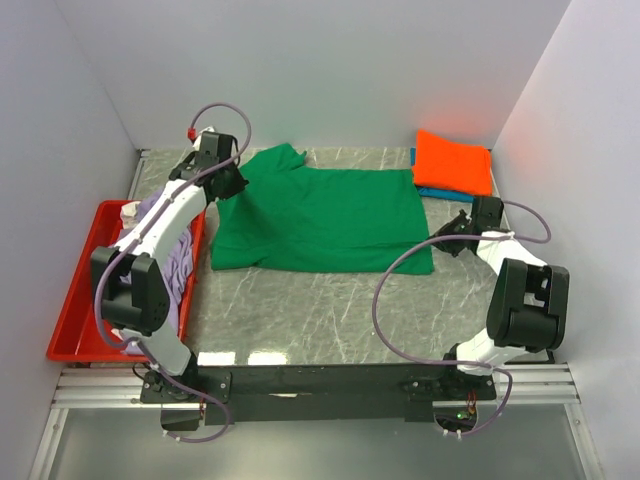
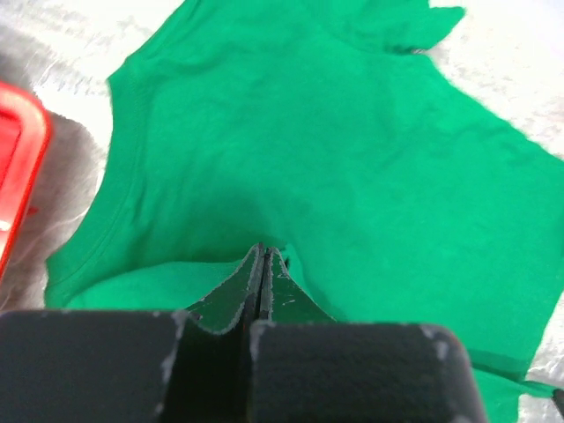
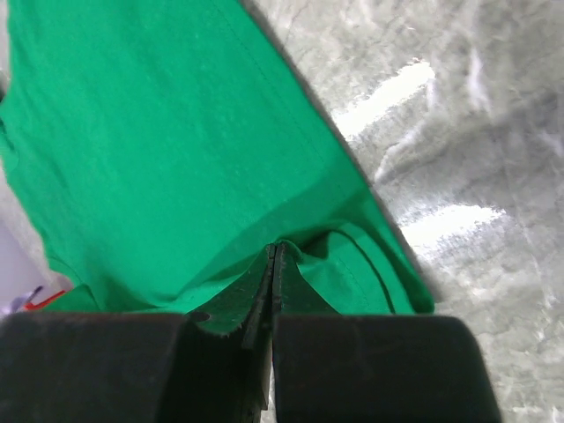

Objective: Fold and stack the t-shirts
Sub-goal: Fold the tshirt

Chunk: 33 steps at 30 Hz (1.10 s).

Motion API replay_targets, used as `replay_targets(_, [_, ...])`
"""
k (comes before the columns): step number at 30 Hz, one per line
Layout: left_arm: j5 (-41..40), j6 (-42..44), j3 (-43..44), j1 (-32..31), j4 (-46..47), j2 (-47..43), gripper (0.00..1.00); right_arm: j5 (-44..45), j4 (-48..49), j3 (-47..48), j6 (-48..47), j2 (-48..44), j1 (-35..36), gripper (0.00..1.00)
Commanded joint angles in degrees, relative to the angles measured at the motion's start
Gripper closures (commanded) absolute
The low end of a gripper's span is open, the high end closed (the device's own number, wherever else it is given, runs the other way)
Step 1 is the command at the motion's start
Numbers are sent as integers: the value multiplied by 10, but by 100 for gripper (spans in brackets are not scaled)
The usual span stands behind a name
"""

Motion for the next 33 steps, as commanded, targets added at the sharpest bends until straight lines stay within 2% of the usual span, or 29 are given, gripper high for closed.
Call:
replay_targets(1, [22, 19, 41, 2, 18, 20, 100, -23, 53, -17, 9, -36, -18, 100])
replay_targets(11, [12, 23, 59, 2, 11, 27, 99, -54, 93, -38, 19, -42, -34, 100])
replay_targets(19, [-7, 19, 65, 13, 3, 27, 100, -66, 89, -9, 16, -14, -33, 100])
replay_targets(33, [6, 16, 63, 35, 15, 48, 99, -70, 70, 43, 15, 45, -33, 100])
